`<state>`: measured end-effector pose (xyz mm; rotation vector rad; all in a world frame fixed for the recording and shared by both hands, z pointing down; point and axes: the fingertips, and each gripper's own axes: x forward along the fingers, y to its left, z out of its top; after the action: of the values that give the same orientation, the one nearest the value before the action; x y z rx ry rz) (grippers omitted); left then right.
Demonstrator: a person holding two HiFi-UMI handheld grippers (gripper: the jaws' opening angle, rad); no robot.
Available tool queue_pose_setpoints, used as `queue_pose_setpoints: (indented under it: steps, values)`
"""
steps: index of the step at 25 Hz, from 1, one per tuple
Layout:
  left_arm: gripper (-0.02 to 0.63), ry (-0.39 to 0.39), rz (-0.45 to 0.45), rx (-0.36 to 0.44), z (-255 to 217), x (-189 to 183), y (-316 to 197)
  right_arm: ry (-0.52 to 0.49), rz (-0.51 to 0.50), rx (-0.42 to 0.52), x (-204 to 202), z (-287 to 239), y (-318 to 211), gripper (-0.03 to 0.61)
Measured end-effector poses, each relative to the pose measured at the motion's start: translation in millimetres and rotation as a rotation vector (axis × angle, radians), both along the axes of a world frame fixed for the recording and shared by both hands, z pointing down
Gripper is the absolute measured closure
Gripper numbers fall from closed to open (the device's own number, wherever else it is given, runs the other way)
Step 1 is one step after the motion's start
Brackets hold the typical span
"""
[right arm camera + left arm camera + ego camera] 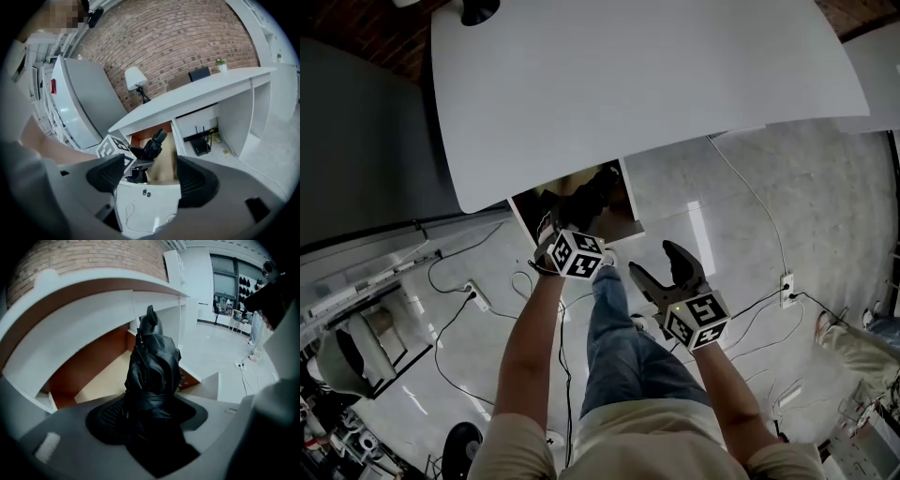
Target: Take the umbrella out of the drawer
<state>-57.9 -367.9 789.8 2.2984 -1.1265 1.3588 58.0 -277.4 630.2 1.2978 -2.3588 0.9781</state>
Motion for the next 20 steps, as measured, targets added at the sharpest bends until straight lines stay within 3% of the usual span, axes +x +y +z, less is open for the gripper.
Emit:
queue_pose_setpoints:
  steps: [11,15,20]
  values:
    - [0.337,0.200,-0.165,0.137,-120,18,65,0.017,-0.035,0.115,18,-70,82,0.232]
    - [0.337,0.234,-0.174,0.189,-158,26,109,0.030,-0.027,0.162,35,-94,117,0.232]
    - [0.337,0.276,-0.191,0.225,-197,36,168,0.102,-0.055,0.239,49,-125,157,0.294]
